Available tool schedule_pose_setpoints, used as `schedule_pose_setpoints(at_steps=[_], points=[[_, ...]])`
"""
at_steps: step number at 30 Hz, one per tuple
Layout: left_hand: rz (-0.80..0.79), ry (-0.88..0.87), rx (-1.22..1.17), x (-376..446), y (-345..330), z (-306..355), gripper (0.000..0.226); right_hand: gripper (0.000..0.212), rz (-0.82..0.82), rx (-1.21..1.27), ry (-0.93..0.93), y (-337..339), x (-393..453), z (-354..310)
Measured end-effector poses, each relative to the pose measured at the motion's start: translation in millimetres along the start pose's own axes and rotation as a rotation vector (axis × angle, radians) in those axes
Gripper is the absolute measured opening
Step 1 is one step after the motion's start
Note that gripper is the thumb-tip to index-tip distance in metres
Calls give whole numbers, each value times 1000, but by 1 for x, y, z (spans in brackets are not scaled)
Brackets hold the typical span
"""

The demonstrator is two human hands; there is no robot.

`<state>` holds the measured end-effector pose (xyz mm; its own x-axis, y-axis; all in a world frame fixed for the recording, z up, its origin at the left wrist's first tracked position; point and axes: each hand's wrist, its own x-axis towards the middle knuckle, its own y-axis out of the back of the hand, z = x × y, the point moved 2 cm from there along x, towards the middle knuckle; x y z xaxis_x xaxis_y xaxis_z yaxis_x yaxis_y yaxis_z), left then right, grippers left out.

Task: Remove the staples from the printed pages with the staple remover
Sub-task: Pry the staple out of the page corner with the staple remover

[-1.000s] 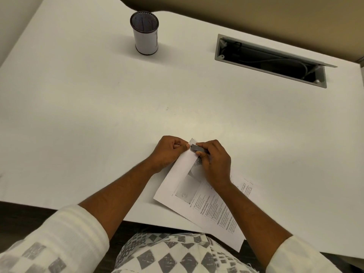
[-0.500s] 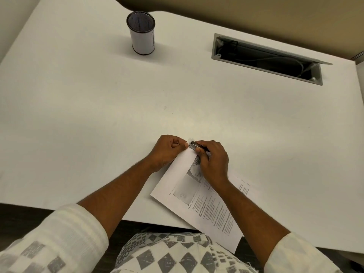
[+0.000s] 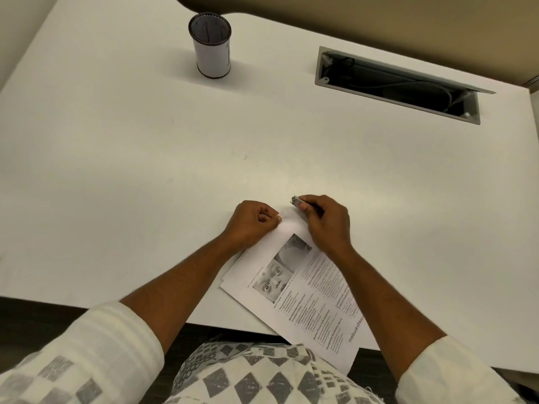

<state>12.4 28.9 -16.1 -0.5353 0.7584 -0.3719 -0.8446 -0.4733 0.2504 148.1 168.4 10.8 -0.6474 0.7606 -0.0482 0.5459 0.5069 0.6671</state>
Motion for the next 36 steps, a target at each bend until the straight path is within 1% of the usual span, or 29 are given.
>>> schedule_pose_setpoints(at_steps=[3, 6, 8, 10, 15, 18, 21, 26, 31, 36], points=[[-1, 7, -24, 0, 2, 1, 14, 17, -71, 4, 34, 10, 13, -6], [-37, 5, -51, 1, 3, 1, 16, 15, -127, -147, 201, 12, 5, -11], [-50, 23, -67, 2, 3, 2, 18, 14, -112, -247, 291, 11, -5, -8], [-54, 61, -103, 3, 4, 2, 19, 13, -79, -266, 315, 9, -14, -4], [-57, 136, -227, 7, 4, 2, 13, 13, -29, -312, 336, 6, -21, 0], [-64, 152, -236, 7, 4, 1, 11, 15, -20, -306, 350, 6, -20, 1], [-82, 155, -236, 6, 3, 1, 15, 16, -25, -310, 354, 3, -20, 0], [-89, 118, -219, 4, 4, 2, 16, 18, -41, -313, 325, 0, -19, 1], [-103, 77, -172, 2, 3, 2, 19, 18, -72, -228, 249, 0, -18, 1], [-92, 48, -138, 1, 4, 4, 17, 17, -102, -70, 157, 0, -17, 2]])
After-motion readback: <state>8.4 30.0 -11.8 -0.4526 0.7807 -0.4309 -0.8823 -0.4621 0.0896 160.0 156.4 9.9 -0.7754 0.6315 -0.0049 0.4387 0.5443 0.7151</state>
